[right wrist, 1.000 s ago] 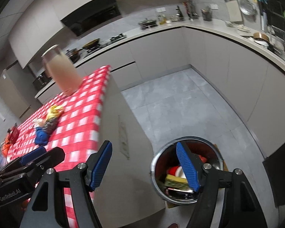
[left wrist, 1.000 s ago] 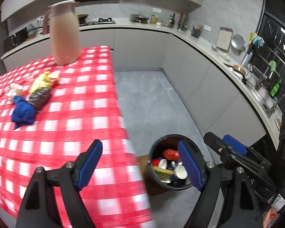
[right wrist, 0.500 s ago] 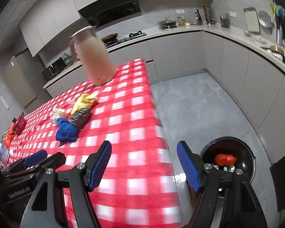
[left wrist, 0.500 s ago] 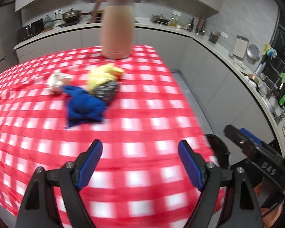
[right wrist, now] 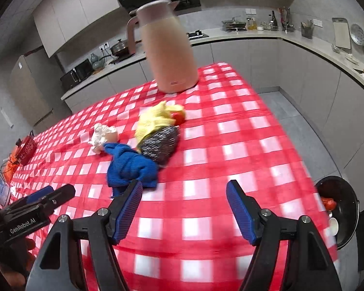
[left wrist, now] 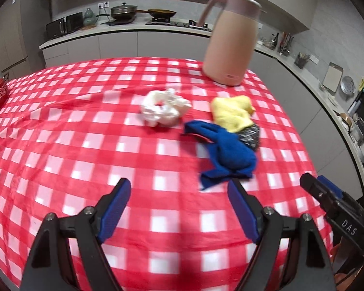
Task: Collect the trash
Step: 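Move both tools back over the table toward the blue cloth and steel wool, then grasp the blue cloth with the left tool while the right tool grasps the steel wool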
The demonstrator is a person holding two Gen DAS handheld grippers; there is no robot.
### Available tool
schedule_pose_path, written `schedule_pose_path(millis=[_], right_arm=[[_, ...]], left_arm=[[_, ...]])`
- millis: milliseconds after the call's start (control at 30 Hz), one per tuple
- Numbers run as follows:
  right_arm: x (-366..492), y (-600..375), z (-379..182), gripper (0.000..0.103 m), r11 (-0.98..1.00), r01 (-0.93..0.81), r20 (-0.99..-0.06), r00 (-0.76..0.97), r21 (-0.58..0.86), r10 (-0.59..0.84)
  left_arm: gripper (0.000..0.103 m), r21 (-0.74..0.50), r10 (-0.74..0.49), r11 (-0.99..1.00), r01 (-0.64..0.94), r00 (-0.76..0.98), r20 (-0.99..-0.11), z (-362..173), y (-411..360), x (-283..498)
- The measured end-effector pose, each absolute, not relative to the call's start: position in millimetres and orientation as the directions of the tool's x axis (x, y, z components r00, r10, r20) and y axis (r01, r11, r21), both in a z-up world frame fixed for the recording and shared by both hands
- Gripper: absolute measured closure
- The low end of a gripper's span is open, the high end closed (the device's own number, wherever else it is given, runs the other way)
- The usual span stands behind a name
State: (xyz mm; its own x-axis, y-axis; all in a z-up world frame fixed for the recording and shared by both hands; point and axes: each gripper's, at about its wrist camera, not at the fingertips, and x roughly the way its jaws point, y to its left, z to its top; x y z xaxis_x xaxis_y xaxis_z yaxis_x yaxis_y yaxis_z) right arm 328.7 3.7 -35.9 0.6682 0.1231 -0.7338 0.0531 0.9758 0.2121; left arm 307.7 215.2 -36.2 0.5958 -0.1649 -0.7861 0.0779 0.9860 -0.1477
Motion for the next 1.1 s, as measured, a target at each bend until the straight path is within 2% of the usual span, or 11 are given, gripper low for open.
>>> schedule_pose_path(millis=[733, 933, 1100], right_arm=[[400.0, 26.5, -85.6, 0.029, 0.991, 0.068, -0.806, 0.589, 0.113, 0.052], [403.5, 43.1, -86.3, 0.029, 0.990, 0.025, -0.801, 0.590, 0.140, 0.098], [403.6, 62.5, -82.8, 0.029, 0.979, -0.052, -0.786, 0.587, 0.199, 0.192]], left_arm=[[0.020, -0.155, -0.145, 0.987, 0.030, 0.566, -0.812, -57.0, 245.7, 344.1], [0.020, -0.164, -0.157, 0.986, 0.038, 0.560, -0.813, -58.7, 246.8, 351.1], [0.020, -0.176, -0.174, 0.983, 0.051, 0.555, -0.813, -59.9, 244.1, 356.1]])
